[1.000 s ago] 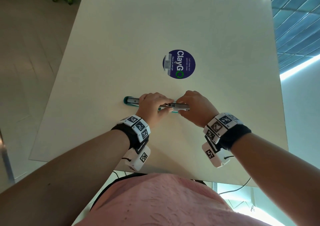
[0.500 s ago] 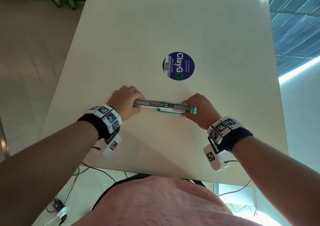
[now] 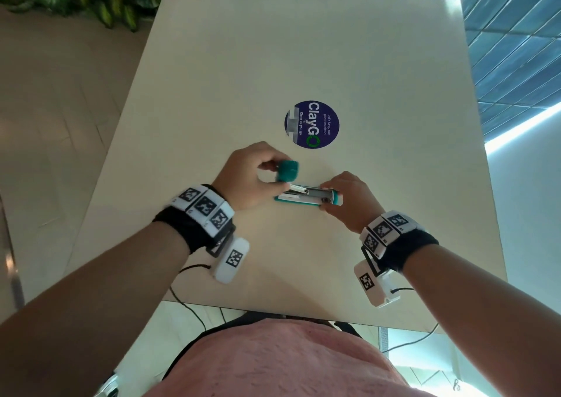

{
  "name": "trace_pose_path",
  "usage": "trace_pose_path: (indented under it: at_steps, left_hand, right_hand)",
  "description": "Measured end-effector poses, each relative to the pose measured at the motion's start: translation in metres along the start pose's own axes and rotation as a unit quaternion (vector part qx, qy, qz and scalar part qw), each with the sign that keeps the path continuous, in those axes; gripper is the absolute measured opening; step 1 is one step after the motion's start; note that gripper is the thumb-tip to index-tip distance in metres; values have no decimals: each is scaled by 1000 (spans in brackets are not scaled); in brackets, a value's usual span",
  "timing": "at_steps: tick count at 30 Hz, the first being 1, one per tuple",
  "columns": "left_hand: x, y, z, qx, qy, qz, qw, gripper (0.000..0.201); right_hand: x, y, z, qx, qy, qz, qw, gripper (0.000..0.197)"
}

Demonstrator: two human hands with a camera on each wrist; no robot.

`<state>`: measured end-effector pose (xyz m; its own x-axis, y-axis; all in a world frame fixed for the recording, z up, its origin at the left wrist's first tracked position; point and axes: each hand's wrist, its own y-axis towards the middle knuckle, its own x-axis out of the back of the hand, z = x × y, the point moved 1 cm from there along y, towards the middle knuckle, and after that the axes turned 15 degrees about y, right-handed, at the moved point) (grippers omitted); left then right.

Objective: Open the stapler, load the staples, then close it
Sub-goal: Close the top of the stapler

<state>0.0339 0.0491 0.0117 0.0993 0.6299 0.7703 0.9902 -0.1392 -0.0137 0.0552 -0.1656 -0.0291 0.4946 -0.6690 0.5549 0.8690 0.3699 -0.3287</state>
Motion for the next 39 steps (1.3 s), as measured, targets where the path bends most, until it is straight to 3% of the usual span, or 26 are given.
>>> trace_pose_path:
  at_steps: [6, 12, 15, 17, 23, 25, 31, 39]
  left_hand:
    - [-52, 19, -15, -63, 84, 79, 991, 46]
    - [-72, 20, -5, -81, 84, 96, 989, 50]
    - [-71, 15, 8, -94, 170, 96, 976, 65]
    - [-67, 11, 17, -53, 229, 125, 964, 79]
    - [-62, 12, 17, -67, 253, 154, 953, 42]
    - [-60, 17, 10, -76, 271, 181, 942, 39]
    - [-65, 33, -11, -90, 391, 268, 876, 42]
    - [-65, 32, -9, -84, 376, 232, 893, 40]
  right_hand:
    - [-2, 2, -6, -5, 8, -7, 1000, 27]
    - [-1, 2, -11, 5, 17, -7, 1000, 30]
    - [0, 4, -12, 10, 15, -6, 1000, 31]
    - [0, 5, -14, 11, 19, -7, 1000, 33]
    - [0, 5, -16, 17, 23, -4, 1000, 35]
    - [0, 5, -17, 19, 21, -2, 1000, 35]
    - [1, 4, -15, 23, 14, -4, 1000, 35]
    - [4, -4, -12, 0, 18, -14, 1000, 41]
